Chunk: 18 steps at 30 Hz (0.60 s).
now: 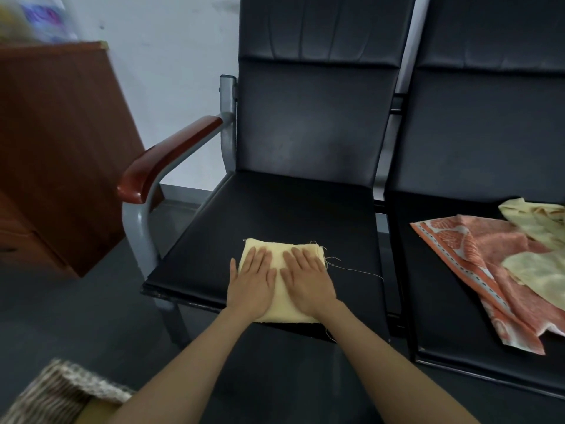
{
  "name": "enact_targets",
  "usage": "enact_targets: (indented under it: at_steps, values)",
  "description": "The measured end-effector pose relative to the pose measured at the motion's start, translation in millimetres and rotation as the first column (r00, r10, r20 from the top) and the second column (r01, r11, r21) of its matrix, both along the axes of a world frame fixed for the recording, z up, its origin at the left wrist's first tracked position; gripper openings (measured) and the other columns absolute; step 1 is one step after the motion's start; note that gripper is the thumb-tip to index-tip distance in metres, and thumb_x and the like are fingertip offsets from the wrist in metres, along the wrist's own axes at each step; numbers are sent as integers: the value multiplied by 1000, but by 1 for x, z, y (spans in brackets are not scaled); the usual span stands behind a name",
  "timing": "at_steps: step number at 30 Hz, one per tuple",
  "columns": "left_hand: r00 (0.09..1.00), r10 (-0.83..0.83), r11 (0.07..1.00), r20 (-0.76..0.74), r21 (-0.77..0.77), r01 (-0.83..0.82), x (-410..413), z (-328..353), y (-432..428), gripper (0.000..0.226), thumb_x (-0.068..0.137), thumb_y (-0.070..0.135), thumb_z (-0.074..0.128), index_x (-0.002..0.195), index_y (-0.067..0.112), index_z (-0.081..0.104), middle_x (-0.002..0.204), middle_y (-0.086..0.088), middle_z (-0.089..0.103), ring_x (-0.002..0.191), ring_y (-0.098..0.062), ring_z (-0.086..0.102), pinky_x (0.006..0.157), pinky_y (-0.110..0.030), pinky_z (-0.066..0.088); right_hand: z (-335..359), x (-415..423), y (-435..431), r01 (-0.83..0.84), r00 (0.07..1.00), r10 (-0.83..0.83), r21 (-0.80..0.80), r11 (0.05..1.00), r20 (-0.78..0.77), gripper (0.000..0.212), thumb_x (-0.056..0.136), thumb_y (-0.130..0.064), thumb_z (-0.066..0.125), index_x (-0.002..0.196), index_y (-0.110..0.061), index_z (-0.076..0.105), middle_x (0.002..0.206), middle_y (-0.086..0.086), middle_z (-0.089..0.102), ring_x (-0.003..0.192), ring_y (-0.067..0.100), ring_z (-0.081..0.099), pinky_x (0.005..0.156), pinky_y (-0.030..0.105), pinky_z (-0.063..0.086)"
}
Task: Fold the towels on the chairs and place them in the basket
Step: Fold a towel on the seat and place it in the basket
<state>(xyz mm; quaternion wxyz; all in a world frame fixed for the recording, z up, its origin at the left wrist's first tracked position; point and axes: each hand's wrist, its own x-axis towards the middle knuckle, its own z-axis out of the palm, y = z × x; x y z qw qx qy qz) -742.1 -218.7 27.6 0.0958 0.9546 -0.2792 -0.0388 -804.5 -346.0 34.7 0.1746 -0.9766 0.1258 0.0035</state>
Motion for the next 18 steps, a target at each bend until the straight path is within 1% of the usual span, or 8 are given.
enact_targets:
  at_steps: [3, 6, 8, 9, 11, 13, 16, 18]
  values:
    - [1000, -1, 1000, -20, -25, 1, 1, 0, 1, 53, 102, 41, 9, 153, 25, 2, 159, 14, -4, 145, -5, -13, 117, -45, -11, -3, -7, -17, 42, 997, -43, -14, 999, -68, 60, 99, -54, 13, 152, -31, 0, 160, -11, -8, 146, 11, -14, 119, 45, -7]
    - [999, -27, 999, -38, -47, 25, 2, 1, 2, 54, 102, 42, 10, 153, 26, 3, 159, 13, -5, 145, -6, -15, 117, -48, -11, -2, -16, -26, 111, 988, -114, -36, 993, -106, 60, 98, -56, 10, 152, -32, -6, 159, -13, -13, 146, 16, -17, 116, 52, -11]
    - [999, -6, 997, -45, -76, 3, 3, 1, 3, 55, 102, 43, 14, 153, 25, 3, 159, 9, -9, 145, -11, -18, 114, -51, -14, -2, -21, -24, 161, 983, -166, -68, 985, -82, 63, 98, -56, 11, 152, -28, -7, 159, -9, -15, 146, 19, -18, 115, 53, -11]
    - [998, 43, 993, -40, -107, -47, 4, 2, 5, 57, 102, 43, 18, 152, 21, 4, 160, 5, -8, 145, -15, -17, 113, -52, -14, -2, -23, -22, 204, 977, -208, -87, 975, -50, 66, 98, -57, 13, 152, -25, -6, 159, -5, -15, 146, 20, -17, 115, 53, -11]
    - [978, 207, 960, -34, -187, -210, 5, 3, 8, 59, 100, 44, 28, 147, 11, 16, 157, -6, 5, 145, -23, -10, 114, -53, -9, 0, -25, -18, 308, 951, -311, -105, 945, -4, 74, 96, -60, 18, 152, -15, 3, 160, 4, -8, 147, 23, -10, 115, 52, -7]
    - [942, 333, 924, -45, -183, -336, 6, 5, 12, 57, 97, 49, 32, 135, 7, 31, 148, -11, 18, 143, -28, 1, 116, -51, -1, 2, -24, -15, 386, 922, -388, -112, 916, 7, 79, 94, -63, 22, 148, -5, 17, 156, 10, 7, 145, 26, 4, 116, 50, 2]
    - [937, 348, 930, -26, -115, -349, 1, 9, 10, 54, 97, 53, 29, 121, 7, 45, 135, -10, 31, 130, -29, 22, 110, -43, 17, 3, -22, -10, 423, 906, -421, -151, 893, 46, 76, 94, -64, 24, 139, -3, 32, 139, 9, 27, 130, 26, 25, 111, 43, 19]
    - [942, 336, 935, -11, -114, -335, -2, 11, 6, 50, 98, 52, 29, 116, 9, 47, 128, -8, 35, 120, -26, 29, 102, -38, 24, 3, -20, -7, 421, 907, -419, -136, 897, 45, 70, 96, -59, 25, 135, -3, 38, 133, 8, 32, 123, 25, 30, 107, 40, 23]
